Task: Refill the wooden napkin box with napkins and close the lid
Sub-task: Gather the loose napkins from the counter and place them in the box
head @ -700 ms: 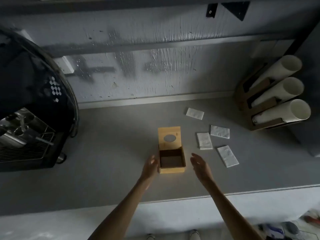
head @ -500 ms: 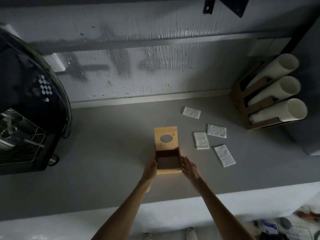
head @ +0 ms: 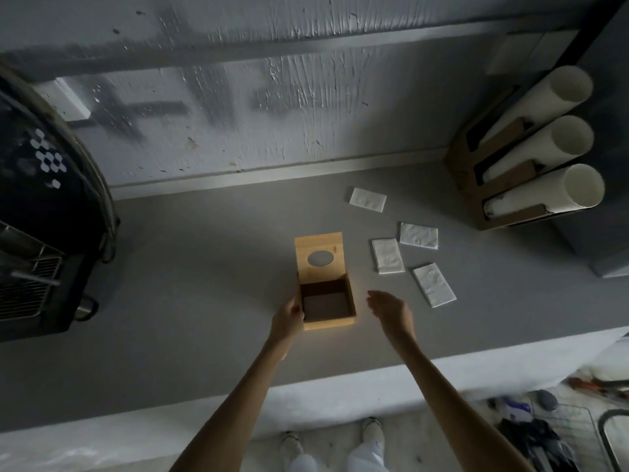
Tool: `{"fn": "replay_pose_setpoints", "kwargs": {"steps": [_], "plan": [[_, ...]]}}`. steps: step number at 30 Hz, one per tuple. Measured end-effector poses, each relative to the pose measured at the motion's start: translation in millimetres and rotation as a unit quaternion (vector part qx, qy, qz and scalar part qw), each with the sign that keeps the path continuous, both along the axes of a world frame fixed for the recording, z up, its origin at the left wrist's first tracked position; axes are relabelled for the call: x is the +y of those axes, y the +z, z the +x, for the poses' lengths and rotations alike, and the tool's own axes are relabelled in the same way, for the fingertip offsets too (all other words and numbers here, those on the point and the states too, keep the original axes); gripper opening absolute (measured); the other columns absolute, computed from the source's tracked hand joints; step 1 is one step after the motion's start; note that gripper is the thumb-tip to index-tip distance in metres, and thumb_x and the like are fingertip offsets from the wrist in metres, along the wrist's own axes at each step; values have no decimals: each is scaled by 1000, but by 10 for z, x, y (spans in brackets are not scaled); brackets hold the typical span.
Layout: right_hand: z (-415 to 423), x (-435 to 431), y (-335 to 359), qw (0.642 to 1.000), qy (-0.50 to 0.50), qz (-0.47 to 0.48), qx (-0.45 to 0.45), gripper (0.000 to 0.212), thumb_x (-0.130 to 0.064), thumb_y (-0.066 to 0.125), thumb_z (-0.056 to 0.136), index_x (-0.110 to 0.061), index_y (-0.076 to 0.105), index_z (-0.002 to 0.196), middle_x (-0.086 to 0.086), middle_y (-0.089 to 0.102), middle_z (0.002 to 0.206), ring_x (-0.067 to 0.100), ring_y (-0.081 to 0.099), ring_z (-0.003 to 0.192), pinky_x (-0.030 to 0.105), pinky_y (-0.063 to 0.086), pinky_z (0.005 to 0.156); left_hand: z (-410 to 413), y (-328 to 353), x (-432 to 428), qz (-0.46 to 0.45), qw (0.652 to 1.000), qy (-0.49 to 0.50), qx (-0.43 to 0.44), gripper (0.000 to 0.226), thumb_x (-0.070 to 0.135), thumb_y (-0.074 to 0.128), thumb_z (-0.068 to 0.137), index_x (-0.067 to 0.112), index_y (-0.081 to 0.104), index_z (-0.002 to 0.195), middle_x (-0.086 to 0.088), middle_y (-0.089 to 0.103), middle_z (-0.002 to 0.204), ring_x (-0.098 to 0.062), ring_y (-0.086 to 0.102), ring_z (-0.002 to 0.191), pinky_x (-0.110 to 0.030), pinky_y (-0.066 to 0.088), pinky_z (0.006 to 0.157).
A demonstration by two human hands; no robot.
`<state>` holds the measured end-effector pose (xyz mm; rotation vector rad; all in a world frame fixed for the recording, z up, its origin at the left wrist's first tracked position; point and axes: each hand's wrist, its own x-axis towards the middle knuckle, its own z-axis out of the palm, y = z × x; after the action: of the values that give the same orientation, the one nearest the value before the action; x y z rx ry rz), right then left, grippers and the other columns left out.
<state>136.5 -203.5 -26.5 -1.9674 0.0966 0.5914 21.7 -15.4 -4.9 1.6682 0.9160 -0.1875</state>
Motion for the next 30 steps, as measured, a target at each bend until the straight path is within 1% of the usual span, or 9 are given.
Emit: {"fn": "replay_pose_setpoints", "kwargs": {"steps": [1, 3, 6, 10, 16, 21, 25, 28, 30], "plan": [[106, -102, 17, 997, -29, -50, -47, 22, -26, 55, 93, -19, 76, 97, 7, 77, 93, 19, 71, 82, 35, 57, 76, 39, 45, 14, 3, 1000, -12, 9, 27, 25, 43, 95, 31, 61, 115, 6, 66, 89, -16, 62, 86, -39, 57, 76], [363, -328, 53, 986, -88, -121, -76, 20, -25, 57, 85, -16, 75, 85, 13, 74, 81, 34, 69, 81, 37, 53, 71, 126, 102, 23, 5, 999, -18, 31, 34, 12, 42, 94, 26, 58, 120, 3, 64, 93, -17, 62, 87, -42, 58, 76], [792, -623, 4, 963, -129, -212, -108, 22, -20, 55, 85, -10, 74, 92, 24, 71, 95, 45, 63, 92, 39, 48, 75, 219, 72, 0, 28, 998, -10, 56, 46, -3, 39, 88, 20, 56, 124, -2, 61, 98, -20, 58, 85, -43, 56, 76], [1182, -827, -176, 946, -138, -269, -118, 22, -14, 54, 90, -12, 73, 100, 23, 70, 107, 44, 64, 99, 46, 51, 83, 262, -86, -57, 85, 994, 16, 62, 51, -8, 38, 79, 18, 61, 116, -10, 65, 94, -27, 59, 82, -37, 51, 66], [1308, -865, -396, 939, -99, -320, -80, 22, -23, 62, 87, -17, 69, 107, 15, 68, 113, 37, 63, 105, 44, 50, 85, 275, -158, -116, 146, 986, 9, 77, 47, -5, 42, 77, 20, 60, 112, -8, 67, 95, -30, 63, 90, -46, 55, 78], [1364, -891, -441, 943, -87, -317, -44, 23, -22, 68, 79, -15, 73, 100, 15, 73, 104, 36, 66, 101, 39, 53, 82, 284, -128, -147, 169, 982, 1, 83, 47, -5, 43, 78, 20, 58, 115, -6, 65, 91, -30, 62, 86, -41, 53, 72], [1411, -905, -390, 953, -63, -297, 4, 25, -21, 72, 74, -17, 76, 99, 16, 73, 102, 37, 68, 101, 36, 52, 80, 293, -77, -159, 170, 981, 1, 89, 48, -4, 43, 81, 22, 56, 120, -6, 65, 95, -30, 62, 91, -44, 53, 78], [1408, -938, -347, 969, -55, -241, 4, 25, -20, 76, 75, -15, 74, 99, 16, 73, 102, 36, 67, 100, 37, 50, 82, 292, -40, -160, 165, 982, -1, 92, 46, -3, 42, 83, 22, 57, 118, -4, 64, 92, -28, 61, 90, -41, 51, 78], [1427, -914, -312, 984, -45, -174, -11, 20, -20, 79, 72, -18, 70, 90, 16, 73, 100, 36, 67, 93, 42, 54, 81, 300, -12, -169, 161, 983, 0, 93, 47, -3, 42, 83, 23, 58, 118, -2, 62, 90, -27, 60, 88, -42, 50, 78]]}}
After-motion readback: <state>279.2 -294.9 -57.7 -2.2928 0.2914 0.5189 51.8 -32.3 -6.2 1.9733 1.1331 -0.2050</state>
